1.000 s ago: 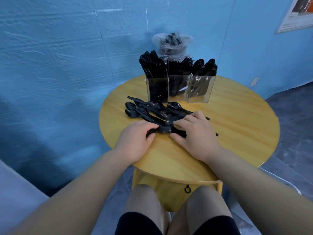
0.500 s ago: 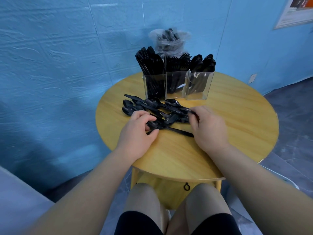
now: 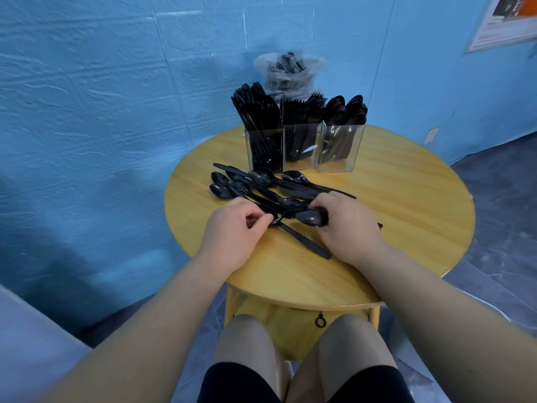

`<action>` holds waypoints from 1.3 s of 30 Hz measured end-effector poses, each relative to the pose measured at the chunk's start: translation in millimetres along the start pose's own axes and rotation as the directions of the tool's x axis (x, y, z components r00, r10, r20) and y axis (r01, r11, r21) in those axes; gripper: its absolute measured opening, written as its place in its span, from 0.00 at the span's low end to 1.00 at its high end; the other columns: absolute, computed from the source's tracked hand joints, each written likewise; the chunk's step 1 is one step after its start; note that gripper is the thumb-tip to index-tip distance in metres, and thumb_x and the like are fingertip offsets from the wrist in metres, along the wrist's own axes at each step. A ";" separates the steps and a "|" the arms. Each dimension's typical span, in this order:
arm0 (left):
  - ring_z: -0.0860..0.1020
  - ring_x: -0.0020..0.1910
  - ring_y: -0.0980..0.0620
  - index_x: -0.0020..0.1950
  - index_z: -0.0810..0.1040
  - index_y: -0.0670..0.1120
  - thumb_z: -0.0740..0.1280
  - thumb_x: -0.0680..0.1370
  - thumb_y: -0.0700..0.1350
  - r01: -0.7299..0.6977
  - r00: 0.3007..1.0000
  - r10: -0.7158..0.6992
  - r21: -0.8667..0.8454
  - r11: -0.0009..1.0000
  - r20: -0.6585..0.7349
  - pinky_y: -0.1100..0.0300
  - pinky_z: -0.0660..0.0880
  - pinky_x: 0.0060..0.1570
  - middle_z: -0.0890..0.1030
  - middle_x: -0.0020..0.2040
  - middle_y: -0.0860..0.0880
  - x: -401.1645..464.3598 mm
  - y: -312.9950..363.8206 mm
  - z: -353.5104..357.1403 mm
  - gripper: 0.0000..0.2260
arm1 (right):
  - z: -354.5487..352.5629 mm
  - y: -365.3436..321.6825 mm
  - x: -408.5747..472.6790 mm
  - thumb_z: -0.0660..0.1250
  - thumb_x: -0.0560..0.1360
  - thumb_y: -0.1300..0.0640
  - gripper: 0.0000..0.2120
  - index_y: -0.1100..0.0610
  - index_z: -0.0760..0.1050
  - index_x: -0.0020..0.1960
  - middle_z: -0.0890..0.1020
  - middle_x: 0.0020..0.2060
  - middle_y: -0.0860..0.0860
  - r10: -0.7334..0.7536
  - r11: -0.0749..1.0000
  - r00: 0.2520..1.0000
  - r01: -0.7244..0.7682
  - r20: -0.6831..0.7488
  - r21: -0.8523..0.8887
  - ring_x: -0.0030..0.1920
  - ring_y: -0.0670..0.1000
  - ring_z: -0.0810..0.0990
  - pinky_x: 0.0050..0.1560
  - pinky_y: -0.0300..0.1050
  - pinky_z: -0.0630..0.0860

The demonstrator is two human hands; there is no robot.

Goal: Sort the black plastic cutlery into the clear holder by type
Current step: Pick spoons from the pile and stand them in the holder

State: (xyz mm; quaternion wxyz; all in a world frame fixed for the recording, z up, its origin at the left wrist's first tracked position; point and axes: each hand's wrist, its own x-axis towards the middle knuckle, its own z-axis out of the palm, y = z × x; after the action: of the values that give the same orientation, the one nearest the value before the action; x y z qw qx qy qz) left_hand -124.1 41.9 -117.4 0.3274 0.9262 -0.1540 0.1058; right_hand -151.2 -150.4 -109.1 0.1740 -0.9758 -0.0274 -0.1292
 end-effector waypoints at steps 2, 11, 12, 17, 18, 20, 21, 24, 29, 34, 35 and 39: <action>0.75 0.42 0.61 0.43 0.82 0.50 0.68 0.77 0.51 0.040 0.998 -0.041 -0.004 0.999 -0.054 0.71 0.68 0.44 0.78 0.46 0.56 -0.3 -1.0 -0.3 0.07 | -0.2 0.8 -1.7 0.66 0.73 0.60 0.09 0.51 0.75 0.52 0.76 0.45 0.45 0.016 0.998 0.999 -0.014 -0.040 0.055 0.46 0.51 0.76 0.41 0.46 0.74; 0.73 0.37 0.60 0.38 0.77 0.49 0.71 0.75 0.48 0.187 0.962 -0.184 -0.008 0.982 -0.200 0.73 0.65 0.36 0.78 0.40 0.54 1.2 -3.6 -1.7 0.07 | -4.4 4.4 -9.3 0.71 0.71 0.61 0.07 0.55 0.76 0.48 0.77 0.37 0.44 0.177 0.934 0.956 -0.087 -0.236 0.346 0.41 0.51 0.78 0.43 0.44 0.74; 0.73 0.37 0.60 0.39 0.77 0.49 0.71 0.75 0.47 0.195 0.961 -0.190 0.007 0.981 -0.201 0.73 0.64 0.35 0.77 0.39 0.54 1.8 -4.2 -1.2 0.07 | -4.0 4.1 -9.4 0.71 0.71 0.61 0.07 0.54 0.76 0.48 0.77 0.38 0.44 0.177 0.933 0.957 -0.089 -0.230 0.350 0.42 0.52 0.78 0.43 0.45 0.75; 0.72 0.36 0.59 0.45 0.73 0.47 0.71 0.75 0.45 0.225 0.939 -0.231 -0.055 0.973 -0.253 0.67 0.69 0.36 0.76 0.41 0.53 2.6 -4.6 -0.1 0.07 | -2.4 4.5 -9.6 0.70 0.72 0.62 0.13 0.54 0.78 0.55 0.83 0.46 0.50 0.116 0.960 0.980 -0.069 -0.161 0.272 0.48 0.54 0.80 0.48 0.45 0.76; 0.72 0.37 0.59 0.49 0.73 0.48 0.70 0.75 0.47 0.228 0.937 -0.239 -0.072 0.971 -0.255 0.64 0.70 0.39 0.76 0.43 0.52 2.9 -4.7 0.1 0.08 | -2.1 4.3 -9.4 0.69 0.72 0.62 0.13 0.53 0.78 0.55 0.83 0.46 0.50 0.102 0.968 0.985 -0.066 -0.139 0.243 0.47 0.54 0.80 0.48 0.45 0.76; 0.73 0.40 0.59 0.58 0.74 0.49 0.69 0.76 0.51 0.228 0.948 -0.232 -0.045 0.973 -0.216 0.63 0.68 0.43 0.76 0.50 0.53 3.9 -5.3 1.1 0.13 | -1.7 3.8 -8.5 0.69 0.73 0.61 0.11 0.53 0.78 0.55 0.83 0.45 0.49 0.085 0.978 0.989 -0.060 -0.119 0.201 0.46 0.53 0.80 0.46 0.44 0.75; 0.73 0.42 0.58 0.62 0.75 0.50 0.68 0.76 0.53 0.220 0.961 -0.215 0.010 0.975 -0.176 0.63 0.68 0.44 0.76 0.51 0.53 4.6 -5.5 2.4 0.16 | -2.1 3.4 -8.0 0.69 0.73 0.60 0.11 0.52 0.78 0.54 0.83 0.45 0.49 0.084 0.982 0.990 -0.063 -0.113 0.181 0.46 0.53 0.79 0.45 0.44 0.75; 0.74 0.47 0.56 0.60 0.78 0.51 0.65 0.77 0.55 0.196 0.979 -0.184 0.165 0.967 -0.083 0.62 0.67 0.43 0.78 0.53 0.53 6.9 -3.4 5.6 0.14 | -3.2 3.0 -6.7 0.68 0.74 0.59 0.09 0.51 0.77 0.53 0.82 0.43 0.49 0.088 0.988 0.993 -0.076 -0.081 0.134 0.44 0.52 0.78 0.42 0.43 0.74; 0.73 0.42 0.55 0.49 0.78 0.52 0.65 0.78 0.52 0.190 0.980 -0.177 0.172 0.967 -0.091 0.61 0.66 0.37 0.77 0.46 0.54 7.8 -0.6 5.9 0.05 | -3.5 3.4 -5.7 0.67 0.74 0.61 0.10 0.51 0.77 0.54 0.82 0.45 0.48 0.074 0.990 0.995 -0.067 -0.060 0.125 0.45 0.51 0.78 0.43 0.43 0.75; 0.71 0.35 0.61 0.47 0.75 0.52 0.65 0.78 0.49 0.211 0.969 -0.199 0.075 0.975 -0.145 0.67 0.65 0.32 0.74 0.36 0.58 6.8 -1.6 3.8 0.02 | -1.7 4.0 -8.0 0.68 0.73 0.53 0.05 0.53 0.78 0.47 0.79 0.41 0.48 -0.035 0.984 0.986 0.062 -0.164 0.165 0.43 0.51 0.77 0.41 0.44 0.74; 0.71 0.35 0.61 0.48 0.74 0.51 0.65 0.78 0.49 0.215 0.967 -0.203 0.059 0.975 -0.156 0.67 0.65 0.32 0.73 0.36 0.58 6.3 -1.5 3.4 0.02 | -3.0 3.7 -10.0 0.67 0.73 0.47 0.09 0.53 0.77 0.45 0.78 0.40 0.47 -0.058 0.981 0.982 0.090 -0.181 0.173 0.41 0.50 0.77 0.39 0.44 0.74; 0.73 0.37 0.62 0.48 0.74 0.50 0.65 0.78 0.46 0.219 0.947 -0.238 -0.108 0.970 -0.215 0.70 0.66 0.35 0.75 0.38 0.58 4.4 -0.5 -0.9 0.01 | -11.7 4.3 -17.2 0.59 0.69 0.33 0.20 0.48 0.77 0.46 0.76 0.40 0.44 -0.077 0.997 0.997 0.076 -0.025 -0.003 0.40 0.46 0.75 0.37 0.45 0.76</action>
State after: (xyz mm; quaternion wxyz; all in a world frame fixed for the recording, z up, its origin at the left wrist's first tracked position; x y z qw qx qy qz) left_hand -119.9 41.9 -115.7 0.3908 0.9055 -0.0115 0.1652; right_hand -170.3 -158.6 -104.4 0.1685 -0.9725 -0.0624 -0.1481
